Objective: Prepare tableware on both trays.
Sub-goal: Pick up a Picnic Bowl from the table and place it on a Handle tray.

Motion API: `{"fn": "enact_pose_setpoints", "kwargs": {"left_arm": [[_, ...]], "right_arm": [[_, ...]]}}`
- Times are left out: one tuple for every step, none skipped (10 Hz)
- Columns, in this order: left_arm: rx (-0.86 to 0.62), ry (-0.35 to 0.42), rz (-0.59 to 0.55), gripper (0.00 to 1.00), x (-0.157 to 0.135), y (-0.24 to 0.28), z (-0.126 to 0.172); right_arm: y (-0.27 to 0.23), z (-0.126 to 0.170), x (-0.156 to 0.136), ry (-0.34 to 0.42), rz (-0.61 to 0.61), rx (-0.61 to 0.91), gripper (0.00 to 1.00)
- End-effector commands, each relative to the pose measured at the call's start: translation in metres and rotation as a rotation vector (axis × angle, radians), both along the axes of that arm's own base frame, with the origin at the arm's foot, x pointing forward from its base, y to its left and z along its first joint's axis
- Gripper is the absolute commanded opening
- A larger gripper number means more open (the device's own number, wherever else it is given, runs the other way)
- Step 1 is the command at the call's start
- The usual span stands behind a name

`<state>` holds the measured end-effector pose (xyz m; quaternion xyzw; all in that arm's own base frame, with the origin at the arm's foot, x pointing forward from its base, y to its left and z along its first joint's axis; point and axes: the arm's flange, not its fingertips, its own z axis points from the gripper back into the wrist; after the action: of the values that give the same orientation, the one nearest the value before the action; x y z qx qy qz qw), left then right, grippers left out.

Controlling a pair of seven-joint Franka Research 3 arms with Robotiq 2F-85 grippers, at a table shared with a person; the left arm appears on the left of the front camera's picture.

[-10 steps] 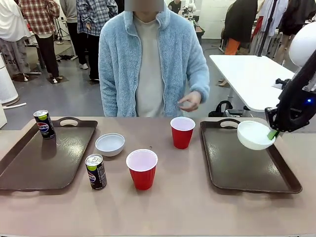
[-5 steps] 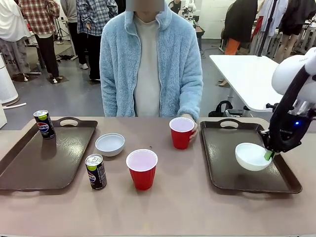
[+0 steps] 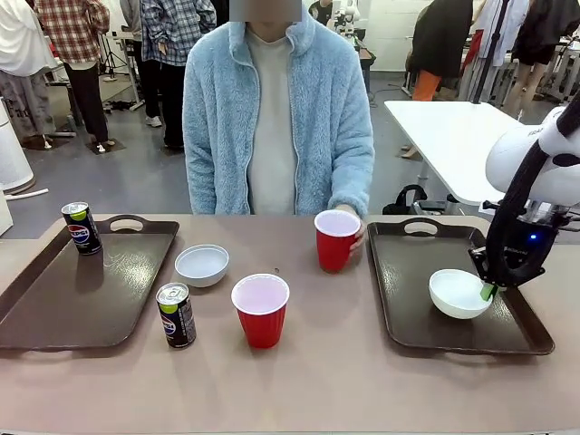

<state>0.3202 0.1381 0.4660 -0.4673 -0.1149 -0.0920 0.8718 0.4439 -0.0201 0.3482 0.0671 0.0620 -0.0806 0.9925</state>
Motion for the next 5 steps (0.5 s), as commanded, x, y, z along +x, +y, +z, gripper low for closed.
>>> {"fn": "enact_pose_setpoints", "kwargs": {"left_arm": [[-0.016, -0.008, -0.001, 1.00, 0.000, 0.000, 0.001], [-0.016, -0.008, -0.001, 1.00, 0.000, 0.000, 0.001], [-0.016, -0.008, -0.001, 1.00, 0.000, 0.000, 0.001], [-0.016, -0.008, -0.001, 1.00, 0.000, 0.000, 0.001], [-0.016, -0.008, -0.001, 1.00, 0.000, 0.000, 0.001]], "right_arm": [[0.002, -0.002, 0.004, -0.005, -0.024, -0.045, 0.00], [0.002, -0.004, 0.004, 0.001, -0.026, -0.050, 0.00], [0.002, -0.004, 0.003, 0.017, -0.035, -0.049, 0.37], [0.007, 0.003, -0.004, 0.002, -0.026, -0.039, 0.64], [0.012, 0.010, -0.010, -0.012, -0.015, -0.039, 0.97]]}}
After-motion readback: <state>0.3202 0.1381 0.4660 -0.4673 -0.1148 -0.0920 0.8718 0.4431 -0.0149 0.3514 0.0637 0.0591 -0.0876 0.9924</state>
